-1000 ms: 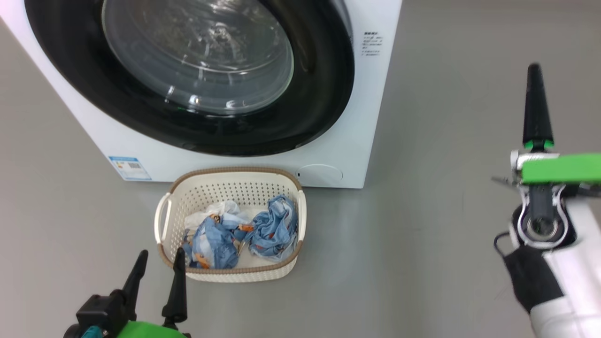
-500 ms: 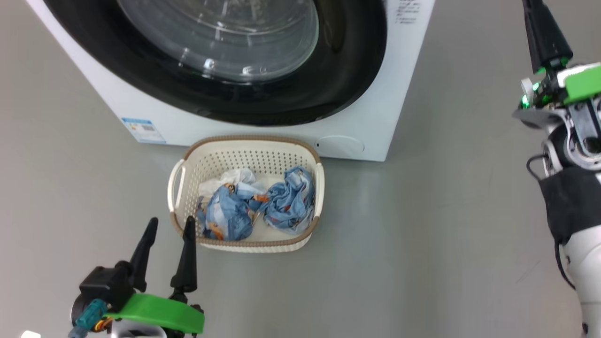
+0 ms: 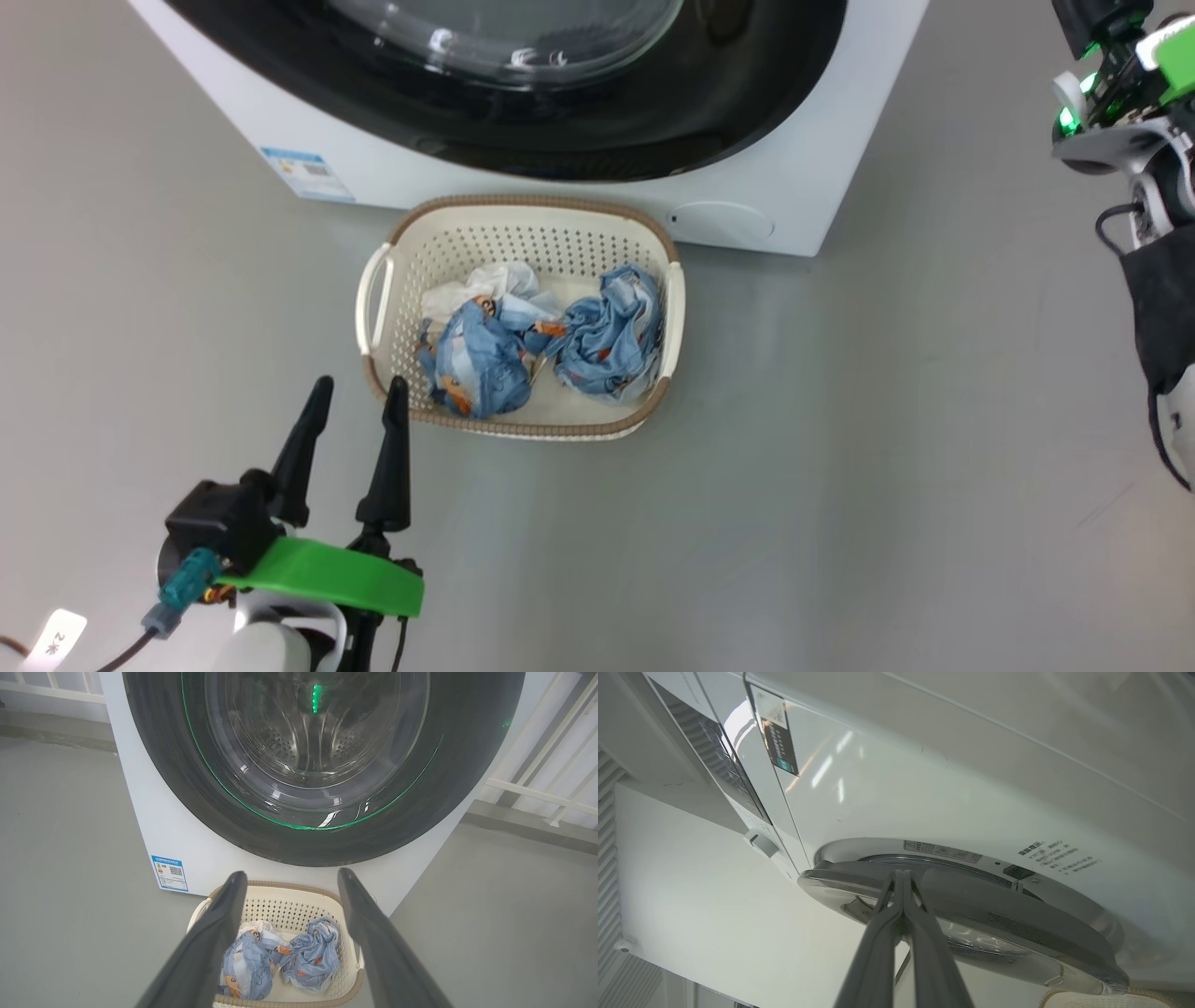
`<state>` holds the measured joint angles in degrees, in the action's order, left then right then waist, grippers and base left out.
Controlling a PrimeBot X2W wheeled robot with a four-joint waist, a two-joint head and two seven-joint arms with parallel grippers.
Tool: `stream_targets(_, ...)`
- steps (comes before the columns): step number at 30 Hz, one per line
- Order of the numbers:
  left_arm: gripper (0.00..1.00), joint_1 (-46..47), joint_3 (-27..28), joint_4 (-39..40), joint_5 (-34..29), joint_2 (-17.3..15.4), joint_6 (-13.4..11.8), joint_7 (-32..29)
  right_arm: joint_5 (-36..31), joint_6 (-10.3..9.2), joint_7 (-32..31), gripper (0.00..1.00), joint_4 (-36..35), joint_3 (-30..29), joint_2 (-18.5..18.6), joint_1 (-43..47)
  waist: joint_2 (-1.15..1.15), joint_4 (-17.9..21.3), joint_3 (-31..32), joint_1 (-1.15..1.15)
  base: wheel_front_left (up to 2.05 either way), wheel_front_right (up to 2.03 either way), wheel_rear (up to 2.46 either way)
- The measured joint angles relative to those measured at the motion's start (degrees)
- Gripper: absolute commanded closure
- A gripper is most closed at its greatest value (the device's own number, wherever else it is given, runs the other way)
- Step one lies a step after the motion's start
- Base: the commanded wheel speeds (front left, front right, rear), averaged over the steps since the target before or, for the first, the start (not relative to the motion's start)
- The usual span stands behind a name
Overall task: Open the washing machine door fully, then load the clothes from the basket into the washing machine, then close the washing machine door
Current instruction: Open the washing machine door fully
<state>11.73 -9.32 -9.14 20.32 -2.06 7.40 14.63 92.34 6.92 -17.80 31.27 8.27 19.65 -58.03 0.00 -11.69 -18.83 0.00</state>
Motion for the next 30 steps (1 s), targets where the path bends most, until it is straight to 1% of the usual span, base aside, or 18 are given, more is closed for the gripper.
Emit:
stream_targets(11, 0.0, 2.7, -2.1, 0.5, 1.8, 0.2, 0.0, 0.0, 1.0, 0.0, -8.9, 1.0, 5.6, 0.3, 0.7, -6.2, 0.0, -2.4, -4.3, 0.0, 0.0, 0.0, 0.0)
stream_targets(14, 0.0, 2.9, -2.6, 0.7, 2.1, 0.2, 0.0, 0.0, 1.0, -0.01, -10.5, 1.0, 7.0, 0.6, 0.7, -7.5, 0.0, -3.0, -5.3, 0.0, 0.0, 0.0, 0.0)
stream_targets(18, 0.0, 3.6, -3.3, 0.9, 2.5, 0.2, 0.0, 0.0, 0.9, 0.0, -11.7, 1.0, 8.3, 0.8, 0.9, -9.3, 0.0, -3.8, -6.5, 0.0, 0.0, 0.0, 0.0)
stream_targets(30, 0.0, 4.9, -4.7, 1.7, 3.8, 0.3, 0.0, 0.0, -0.8, 0.0, -12.4, 1.0, 10.4, 1.5, 1.7, -13.4, 0.0, -6.0, -9.4, 0.0, 0.0, 0.0, 0.0)
